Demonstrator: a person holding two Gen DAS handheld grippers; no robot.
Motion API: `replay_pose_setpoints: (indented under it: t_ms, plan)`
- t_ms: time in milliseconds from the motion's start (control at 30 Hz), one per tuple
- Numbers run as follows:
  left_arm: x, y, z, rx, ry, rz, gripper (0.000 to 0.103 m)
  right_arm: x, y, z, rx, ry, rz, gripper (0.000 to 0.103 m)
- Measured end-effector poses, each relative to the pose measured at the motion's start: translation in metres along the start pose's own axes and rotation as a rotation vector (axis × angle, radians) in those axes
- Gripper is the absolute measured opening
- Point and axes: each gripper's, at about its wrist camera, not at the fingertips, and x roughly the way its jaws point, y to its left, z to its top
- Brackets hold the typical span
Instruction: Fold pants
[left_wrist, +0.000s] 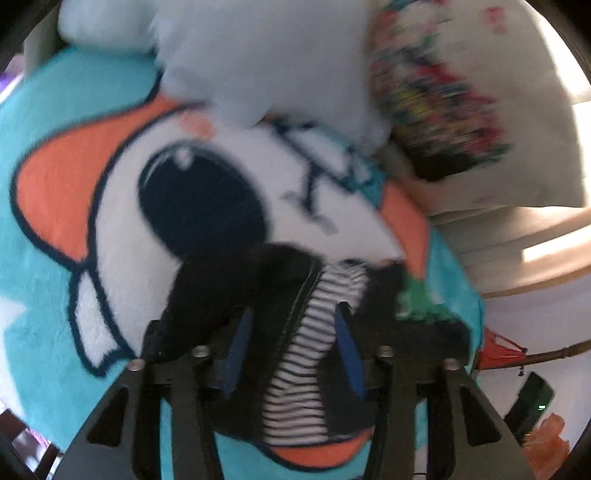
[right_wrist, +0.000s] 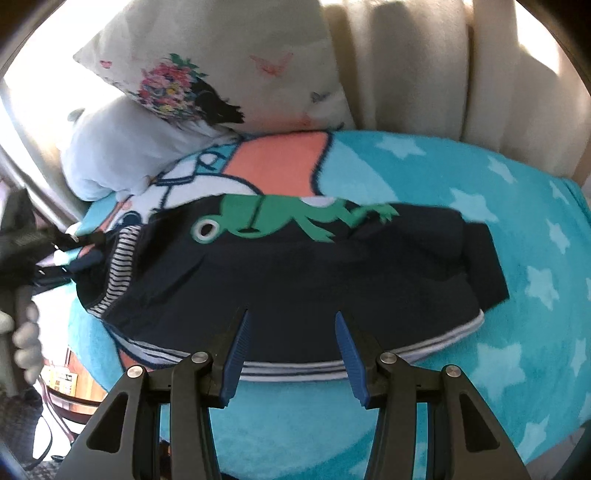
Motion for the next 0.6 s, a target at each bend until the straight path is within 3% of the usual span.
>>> replay_pose_setpoints:
  t_ms: [33, 167, 300, 367, 467, 600]
  plan:
    - [0.0, 0.005, 0.0, 0.003, -0.005, -0.009, 0.029, 0.001, -0.005, -0.001, 0.017, 0.004, -0.018, 0.051]
    - [0.002, 0.012, 0.003, 0.005, -0.012, -0.042, 0.027, -0.005, -0.035, -0.003, 0.152, 0.0, -0.051, 0.051]
    - [0.001, 0.01, 0.0, 0.064, -0.019, -0.042, 0.027, -0.03, -0.08, -0.002, 0.368, -0.091, -0.082, 0.052]
    - [0.0, 0.005, 0.0, 0.111, -0.012, -0.03, 0.027, -0.039, -0.097, 0.0, 0.435, -0.126, -0.104, 0.059]
    - [0.0, 0.001, 0.002, 0.136, -0.007, -0.033, 0.028, -0.041, -0.114, 0.008, 0.472, -0.142, -0.133, 0.065]
    - [-0.004, -0.004, 0.002, 0.156, -0.008, -0.021, 0.028, -0.023, -0.128, 0.022, 0.472, -0.104, -0.096, 0.066]
